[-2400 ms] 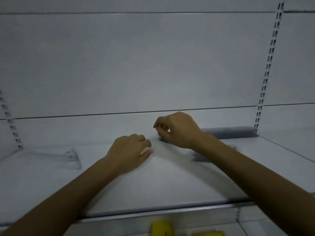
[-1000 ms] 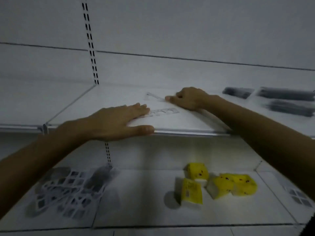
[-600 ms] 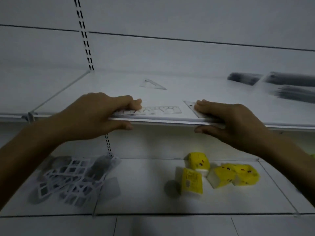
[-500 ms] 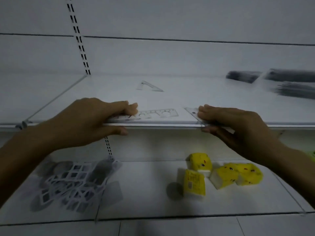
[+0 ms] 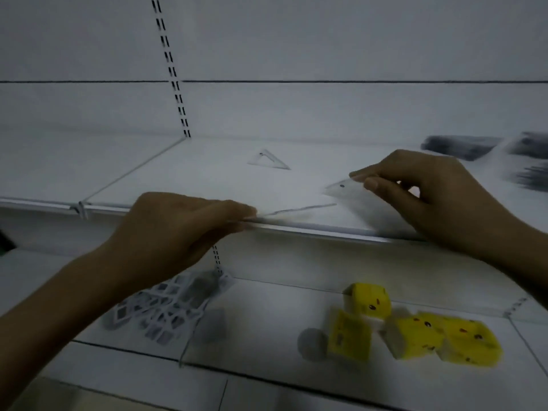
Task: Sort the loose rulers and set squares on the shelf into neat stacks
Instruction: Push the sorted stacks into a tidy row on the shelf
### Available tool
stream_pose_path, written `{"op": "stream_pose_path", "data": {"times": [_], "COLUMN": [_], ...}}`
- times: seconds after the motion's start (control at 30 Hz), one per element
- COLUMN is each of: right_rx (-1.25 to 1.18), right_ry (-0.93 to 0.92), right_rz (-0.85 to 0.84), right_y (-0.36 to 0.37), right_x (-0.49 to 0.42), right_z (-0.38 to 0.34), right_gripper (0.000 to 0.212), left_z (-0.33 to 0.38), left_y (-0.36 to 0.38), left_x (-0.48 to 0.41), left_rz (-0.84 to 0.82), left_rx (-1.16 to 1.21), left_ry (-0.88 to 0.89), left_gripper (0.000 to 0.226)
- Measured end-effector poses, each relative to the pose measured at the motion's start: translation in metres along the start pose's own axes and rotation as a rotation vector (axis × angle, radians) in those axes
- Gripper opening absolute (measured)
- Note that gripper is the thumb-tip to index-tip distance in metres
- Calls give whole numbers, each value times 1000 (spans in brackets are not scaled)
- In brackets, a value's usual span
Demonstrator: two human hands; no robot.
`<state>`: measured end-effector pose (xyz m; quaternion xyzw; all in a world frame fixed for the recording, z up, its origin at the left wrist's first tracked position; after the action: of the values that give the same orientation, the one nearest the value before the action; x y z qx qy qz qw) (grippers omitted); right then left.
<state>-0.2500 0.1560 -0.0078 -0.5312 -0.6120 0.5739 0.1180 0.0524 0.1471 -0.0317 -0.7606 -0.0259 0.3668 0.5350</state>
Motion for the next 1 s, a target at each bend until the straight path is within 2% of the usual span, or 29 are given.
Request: {"op": "stream_pose_path", "data": {"times": [0.1,0.27,0.37,0.5,0.6,0.67,0.83,1.0], "right_rx": [-29,-34,6,162,229,341,797,907], "right_ry": [17,127,190,225,203,160,-5,54], "right_rz": [38,66,104,160,176,139,-90,-246], "right_y": [-28,-89,-126,-160,-170,-171,-155,-126], "right_x": [-3,7,22,36,32,23,-6,-25], "right_z": [14,54,84,119,142,157,188,210], "right_gripper": [17,6,11,11,7,8,10,8], "left_z": [27,66,92,106,100,92,72,52], "left_y": [1,15,34,69,93,110,153,156], "left_x": [-40,-122,-170,-233,-267,-284,-283,-274], "left_rz": [32,53,43,-155,-235,-263,-328,-268], "left_rx": [35,48,5,57,96,69,61,257], "left_ry": [-62,-125,-114,-259,-291,-329,-387,-450], "left_gripper": [32,23,29,30,27,27,32,34]}}
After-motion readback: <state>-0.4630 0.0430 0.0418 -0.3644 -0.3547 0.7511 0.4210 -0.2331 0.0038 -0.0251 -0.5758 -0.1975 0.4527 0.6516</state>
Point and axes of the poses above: each hand's wrist, its own x-axis away from the middle knuckle, its own y-axis out of the palm, z = x × y, the point moved 1 cm from there along -x, towards the middle knuckle, and after that the axes turned 6 degrees about -z, right-handed, at the moved point
